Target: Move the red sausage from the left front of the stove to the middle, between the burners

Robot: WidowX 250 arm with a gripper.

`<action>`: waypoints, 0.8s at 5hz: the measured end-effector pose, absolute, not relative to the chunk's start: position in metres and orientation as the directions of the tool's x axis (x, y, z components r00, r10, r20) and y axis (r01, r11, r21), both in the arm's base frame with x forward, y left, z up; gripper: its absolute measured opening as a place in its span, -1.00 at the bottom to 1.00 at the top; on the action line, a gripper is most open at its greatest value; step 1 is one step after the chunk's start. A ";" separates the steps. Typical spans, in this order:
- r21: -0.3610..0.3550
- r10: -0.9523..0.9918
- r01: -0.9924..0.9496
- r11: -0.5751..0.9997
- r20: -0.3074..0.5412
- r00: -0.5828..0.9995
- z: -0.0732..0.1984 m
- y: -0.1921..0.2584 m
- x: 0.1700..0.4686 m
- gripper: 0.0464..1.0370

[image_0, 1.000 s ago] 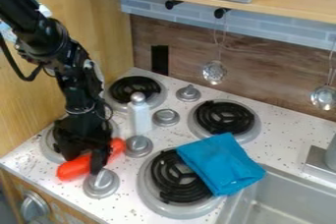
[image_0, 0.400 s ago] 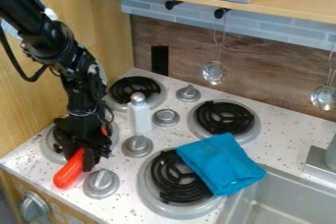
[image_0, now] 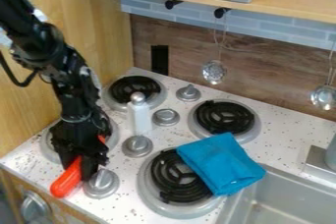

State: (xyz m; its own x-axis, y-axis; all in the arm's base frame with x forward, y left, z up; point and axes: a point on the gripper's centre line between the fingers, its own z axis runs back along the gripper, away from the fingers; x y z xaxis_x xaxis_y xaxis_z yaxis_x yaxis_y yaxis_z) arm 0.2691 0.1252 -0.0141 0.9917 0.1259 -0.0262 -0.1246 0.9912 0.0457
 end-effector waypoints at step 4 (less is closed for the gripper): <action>-0.074 0.039 -0.050 0.996 -0.138 0.990 0.035 0.037 0.347 -0.01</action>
